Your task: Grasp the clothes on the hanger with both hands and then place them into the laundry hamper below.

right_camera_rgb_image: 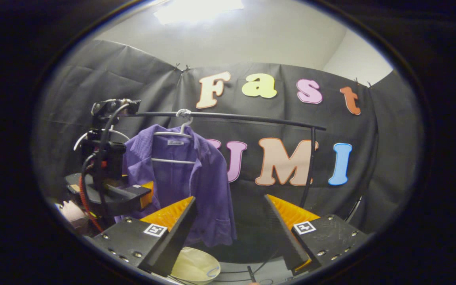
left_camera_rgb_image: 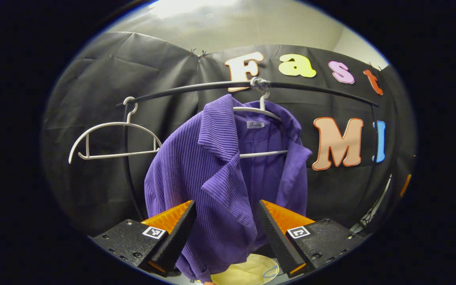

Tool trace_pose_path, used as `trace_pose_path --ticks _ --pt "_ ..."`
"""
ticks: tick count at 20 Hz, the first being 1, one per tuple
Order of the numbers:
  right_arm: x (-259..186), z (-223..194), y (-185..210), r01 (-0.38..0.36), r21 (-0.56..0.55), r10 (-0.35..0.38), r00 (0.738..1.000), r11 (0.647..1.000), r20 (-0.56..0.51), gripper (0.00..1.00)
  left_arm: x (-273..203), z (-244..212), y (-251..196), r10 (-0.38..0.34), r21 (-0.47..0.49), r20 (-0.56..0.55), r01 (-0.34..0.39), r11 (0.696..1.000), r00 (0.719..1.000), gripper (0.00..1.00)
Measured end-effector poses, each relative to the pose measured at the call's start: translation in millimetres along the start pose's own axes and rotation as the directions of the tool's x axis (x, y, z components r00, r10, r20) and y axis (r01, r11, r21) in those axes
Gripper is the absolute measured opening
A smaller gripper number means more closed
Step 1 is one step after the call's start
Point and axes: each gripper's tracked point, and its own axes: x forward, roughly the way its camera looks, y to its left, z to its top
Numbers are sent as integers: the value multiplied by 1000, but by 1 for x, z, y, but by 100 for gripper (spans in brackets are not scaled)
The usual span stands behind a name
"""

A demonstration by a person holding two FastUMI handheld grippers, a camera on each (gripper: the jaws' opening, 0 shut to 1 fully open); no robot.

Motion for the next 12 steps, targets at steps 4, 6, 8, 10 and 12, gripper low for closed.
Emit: trace_pose_path --ticks 4,6,8,10,12 --pt "6 -5 -10 14 -7 -14 1000 1000 -12 100 23 -3 9 85 13 16 -86 996 996 96" --pt "12 -7 -11 8 -15 -8 1000 1000 -15 100 32 -2 11 106 17 32 -106 994 994 92" --pt "20 -10 -9 -7 -18 7 1000 1000 -16 100 40 -2 14 110 17 44 -111 994 993 85" --pt "31 -11 -4 -30 -16 29 999 999 -15 100 45 -1 14 94 4 47 -94 996 995 75" --pt "41 -12 3 -60 -19 60 998 998 -11 100 49 -2 16 75 -9 42 -74 997 996 54"
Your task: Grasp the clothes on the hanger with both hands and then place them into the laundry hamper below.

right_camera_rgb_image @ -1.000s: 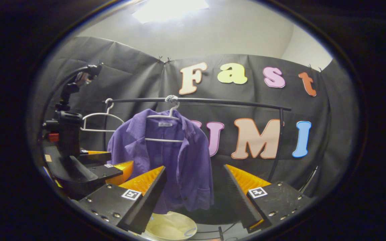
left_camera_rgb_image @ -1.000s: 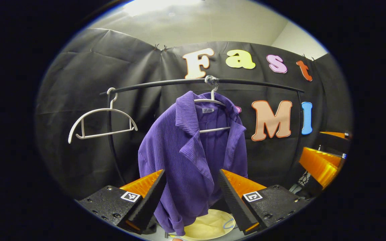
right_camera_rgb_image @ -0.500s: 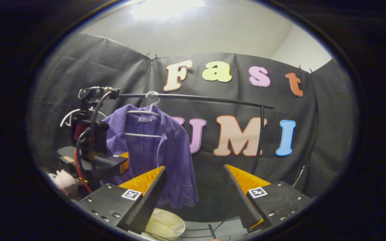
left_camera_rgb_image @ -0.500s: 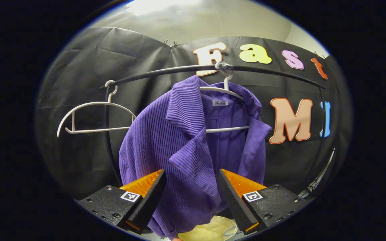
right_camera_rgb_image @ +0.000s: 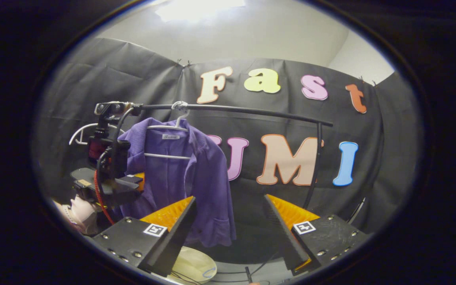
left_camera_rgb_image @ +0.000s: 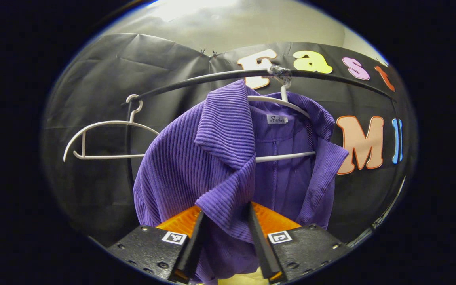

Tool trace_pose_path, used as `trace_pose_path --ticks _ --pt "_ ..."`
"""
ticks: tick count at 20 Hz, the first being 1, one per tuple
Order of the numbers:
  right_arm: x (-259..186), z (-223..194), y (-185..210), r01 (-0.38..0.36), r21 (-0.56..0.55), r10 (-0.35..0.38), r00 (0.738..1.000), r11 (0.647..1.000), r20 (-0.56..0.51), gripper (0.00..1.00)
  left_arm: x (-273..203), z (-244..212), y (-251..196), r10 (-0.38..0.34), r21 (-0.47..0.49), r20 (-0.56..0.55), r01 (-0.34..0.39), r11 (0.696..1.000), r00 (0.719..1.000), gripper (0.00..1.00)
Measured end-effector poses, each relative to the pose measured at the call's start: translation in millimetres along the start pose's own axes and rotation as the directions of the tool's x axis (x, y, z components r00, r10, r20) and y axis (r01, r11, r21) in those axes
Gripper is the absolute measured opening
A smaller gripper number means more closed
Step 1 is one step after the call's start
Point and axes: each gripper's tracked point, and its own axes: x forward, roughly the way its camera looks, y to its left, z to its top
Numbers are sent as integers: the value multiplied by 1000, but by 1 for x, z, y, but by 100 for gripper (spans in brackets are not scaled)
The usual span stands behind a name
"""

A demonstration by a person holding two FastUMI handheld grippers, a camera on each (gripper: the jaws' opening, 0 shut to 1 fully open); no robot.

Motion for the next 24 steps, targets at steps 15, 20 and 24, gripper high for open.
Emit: trace_pose_path --ticks 15,20,24 --pt "109 -14 74 -230 -26 231 973 973 28 97 -36 14 2 -134 -62 -73 129 990 988 2" --pt "143 -28 104 -278 -10 279 960 960 19 100 -42 19 5 -147 -58 -106 141 988 983 2" --pt "166 -39 114 -274 20 274 962 961 16 100 -41 22 3 -176 -25 -105 174 984 979 2"
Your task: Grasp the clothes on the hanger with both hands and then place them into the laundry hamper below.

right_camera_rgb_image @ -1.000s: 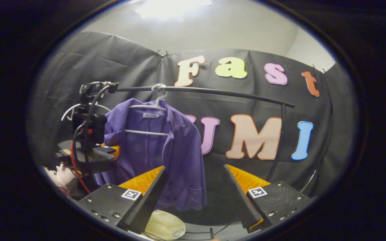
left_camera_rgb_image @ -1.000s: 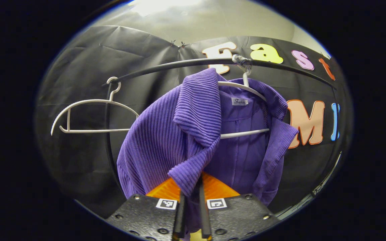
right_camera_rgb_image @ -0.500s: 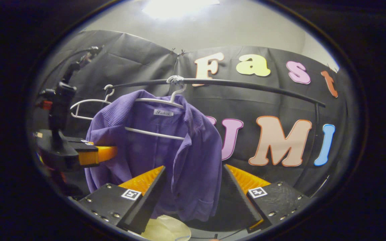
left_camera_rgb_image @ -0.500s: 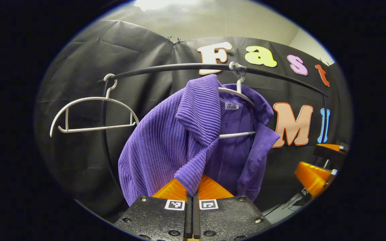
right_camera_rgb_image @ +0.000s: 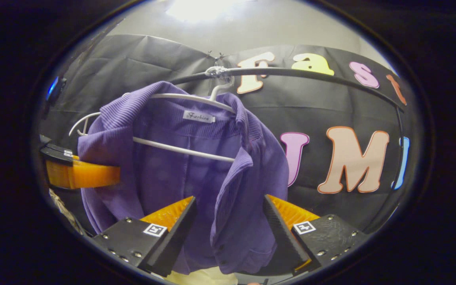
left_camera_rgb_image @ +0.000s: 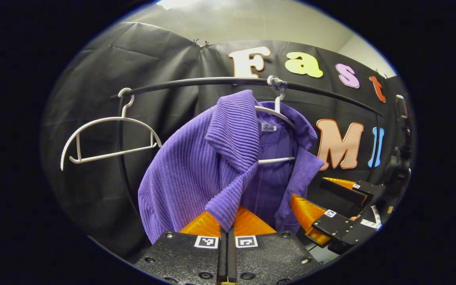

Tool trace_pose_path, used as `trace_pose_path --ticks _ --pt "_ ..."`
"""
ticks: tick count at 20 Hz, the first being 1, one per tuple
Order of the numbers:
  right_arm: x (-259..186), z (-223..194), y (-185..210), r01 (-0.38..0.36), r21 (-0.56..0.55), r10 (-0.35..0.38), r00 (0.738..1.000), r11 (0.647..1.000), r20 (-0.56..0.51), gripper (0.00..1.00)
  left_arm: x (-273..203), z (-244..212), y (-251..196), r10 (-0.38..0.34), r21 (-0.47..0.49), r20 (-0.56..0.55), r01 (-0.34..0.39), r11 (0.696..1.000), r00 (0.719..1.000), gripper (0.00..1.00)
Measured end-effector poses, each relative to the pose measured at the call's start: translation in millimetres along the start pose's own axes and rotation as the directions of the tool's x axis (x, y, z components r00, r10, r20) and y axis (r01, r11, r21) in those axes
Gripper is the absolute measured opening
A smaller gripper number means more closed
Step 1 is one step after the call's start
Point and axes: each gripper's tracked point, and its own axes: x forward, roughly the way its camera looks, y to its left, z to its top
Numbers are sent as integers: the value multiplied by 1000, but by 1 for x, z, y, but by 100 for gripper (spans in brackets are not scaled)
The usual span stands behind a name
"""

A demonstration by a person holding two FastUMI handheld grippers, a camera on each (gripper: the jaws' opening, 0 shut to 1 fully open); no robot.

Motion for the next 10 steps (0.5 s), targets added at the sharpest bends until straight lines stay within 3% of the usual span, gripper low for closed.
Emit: trace_pose_path --ticks 7,9,10 --pt "41 -13 -17 56 -8 -56 998 998 -3 100 -15 9 2 -40 44 32 39 998 999 5" --pt "50 -18 -24 66 -7 -66 998 998 -14 97 -22 17 9 -35 38 40 34 999 999 1" --pt "51 -18 -27 73 -7 -73 997 997 -15 88 -25 24 12 -28 28 49 27 999 998 1"
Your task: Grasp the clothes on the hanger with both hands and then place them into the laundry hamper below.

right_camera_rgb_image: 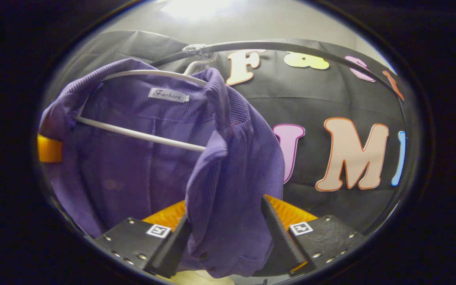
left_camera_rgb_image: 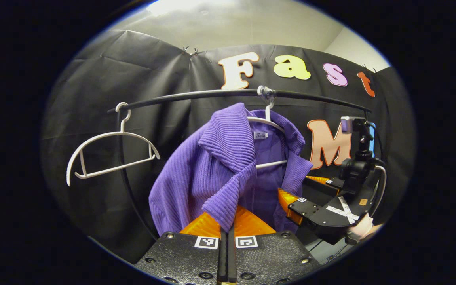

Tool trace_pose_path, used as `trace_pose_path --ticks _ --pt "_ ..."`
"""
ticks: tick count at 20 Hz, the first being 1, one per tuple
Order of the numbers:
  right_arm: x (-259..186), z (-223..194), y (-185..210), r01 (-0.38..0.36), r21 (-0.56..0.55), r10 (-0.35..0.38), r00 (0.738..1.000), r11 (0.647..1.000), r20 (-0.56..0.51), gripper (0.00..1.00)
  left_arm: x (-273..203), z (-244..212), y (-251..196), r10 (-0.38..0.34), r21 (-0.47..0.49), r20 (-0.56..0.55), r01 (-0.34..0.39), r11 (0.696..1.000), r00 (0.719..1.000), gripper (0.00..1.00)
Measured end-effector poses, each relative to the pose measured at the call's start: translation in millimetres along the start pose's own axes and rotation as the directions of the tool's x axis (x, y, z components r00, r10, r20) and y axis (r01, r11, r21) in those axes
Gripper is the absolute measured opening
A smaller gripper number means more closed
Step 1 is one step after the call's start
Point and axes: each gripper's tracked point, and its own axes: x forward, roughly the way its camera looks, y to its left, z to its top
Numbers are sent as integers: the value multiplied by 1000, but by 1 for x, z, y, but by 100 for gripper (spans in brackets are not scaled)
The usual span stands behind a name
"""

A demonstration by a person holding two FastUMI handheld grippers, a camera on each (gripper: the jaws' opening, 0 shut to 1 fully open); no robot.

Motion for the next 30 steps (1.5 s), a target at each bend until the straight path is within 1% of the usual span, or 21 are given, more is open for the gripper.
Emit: trace_pose_path --ticks 2,4,5,6,7,8,9,10,12,15,16,18,19,22,23,24,25,27,28,30 --pt "3 -4 -1 7 2 -6 1000 1000 -21 70 -6 13 9 21 -12 14 -21 1000 1000 4" --pt "5 -7 -3 12 12 -12 999 1000 -38 49 -12 27 15 37 -23 34 -36 999 999 0" --pt "6 -8 -6 23 18 -23 999 1000 -49 39 -15 34 19 47 -25 37 -46 999 998 0" --pt "7 -11 -4 19 26 -18 998 999 -58 29 -18 40 25 59 -26 44 -58 998 997 2" --pt "8 -12 -10 50 21 -48 997 999 -66 24 -20 47 31 76 -28 50 -74 997 996 0" --pt "5 -13 -15 63 26 -61 995 998 -78 2 -22 52 36 88 -32 55 -86 996 995 2" --pt "5 -13 -16 71 25 -69 994 997 -88 2 -24 58 41 102 -33 63 -100 994 993 2" --pt "4 -12 -19 86 21 -84 992 996 -100 7 -27 64 47 117 -34 69 -115 993 991 2" --pt "2 -7 -28 117 32 -113 988 993 -104 6 -30 75 58 139 -46 80 -135 990 987 2" --pt "-1 10 -42 161 45 -157 984 986 -85 6 -34 86 70 160 -73 82 -154 985 984 2" --pt "-2 15 -46 174 39 -170 983 984 -74 2 -35 91 73 164 -72 89 -158 985 982 1" --pt "-2 25 -57 192 16 -191 980 981 -53 2 -37 101 85 180 -72 105 -173 982 978 2" --pt "-1 30 -61 200 4 -200 979 980 -43 6 -37 107 90 188 -80 113 -179 981 976 2" --pt "0 45 -76 228 -19 -228 974 973 -9 6 -37 116 105 204 -111 125 -190 975 971 0" --pt "0 51 -80 239 -23 -239 971 971 2 2 -37 120 110 204 -113 131 -190 975 970 2" --pt "1 56 -84 247 -27 -247 969 969 15 6 -35 121 113 207 -110 135 -193 975 969 2" --pt "3 62 -88 256 -30 -255 967 966 25 2 -32 121 117 209 -102 135 -196 975 969 1" --pt "3 70 -98 275 -33 -274 961 961 41 2 -28 123 122 207 -97 134 -195 976 969 0" --pt "3 74 -104 288 -36 -286 957 957 50 6 -27 123 124 207 -97 134 -195 976 969 0" --pt "5 78 -112 298 -32 -296 954 954 54 6 -25 123 131 213 -93 132 -202 975 968 0"
